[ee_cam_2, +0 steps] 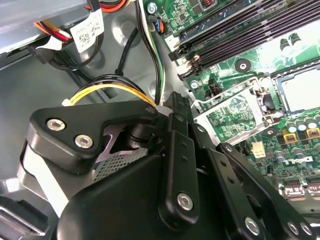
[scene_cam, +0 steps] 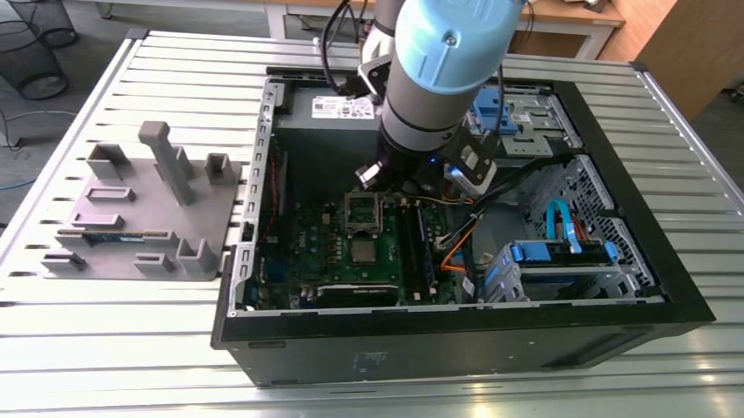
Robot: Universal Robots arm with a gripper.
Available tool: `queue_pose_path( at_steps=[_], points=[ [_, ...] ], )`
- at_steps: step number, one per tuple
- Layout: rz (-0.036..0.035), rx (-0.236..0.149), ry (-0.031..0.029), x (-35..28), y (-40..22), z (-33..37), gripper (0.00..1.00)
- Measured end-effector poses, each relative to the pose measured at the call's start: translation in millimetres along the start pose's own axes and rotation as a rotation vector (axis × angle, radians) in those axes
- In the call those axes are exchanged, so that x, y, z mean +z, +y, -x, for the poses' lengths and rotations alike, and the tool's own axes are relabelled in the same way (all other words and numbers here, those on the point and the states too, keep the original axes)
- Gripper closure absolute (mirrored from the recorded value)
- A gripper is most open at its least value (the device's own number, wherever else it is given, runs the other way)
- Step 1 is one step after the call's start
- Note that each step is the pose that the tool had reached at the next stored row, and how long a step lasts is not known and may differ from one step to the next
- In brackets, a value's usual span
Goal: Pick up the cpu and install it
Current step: 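Close the cpu cover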
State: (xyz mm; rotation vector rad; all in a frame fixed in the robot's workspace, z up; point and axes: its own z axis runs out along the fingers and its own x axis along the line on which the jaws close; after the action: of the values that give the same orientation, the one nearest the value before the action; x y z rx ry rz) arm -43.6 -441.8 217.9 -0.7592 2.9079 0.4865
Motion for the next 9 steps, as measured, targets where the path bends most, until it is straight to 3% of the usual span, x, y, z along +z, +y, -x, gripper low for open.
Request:
queue_pose_path(
  at_steps=[6, 9],
  points=[
    [-0.0001, 0.0, 0.0, 5.0, -1.5, -0.9, 0.89],
    [-0.0043, 0.0, 0.0023, 7.0, -2.0, -1.5, 0.89]
  ],
)
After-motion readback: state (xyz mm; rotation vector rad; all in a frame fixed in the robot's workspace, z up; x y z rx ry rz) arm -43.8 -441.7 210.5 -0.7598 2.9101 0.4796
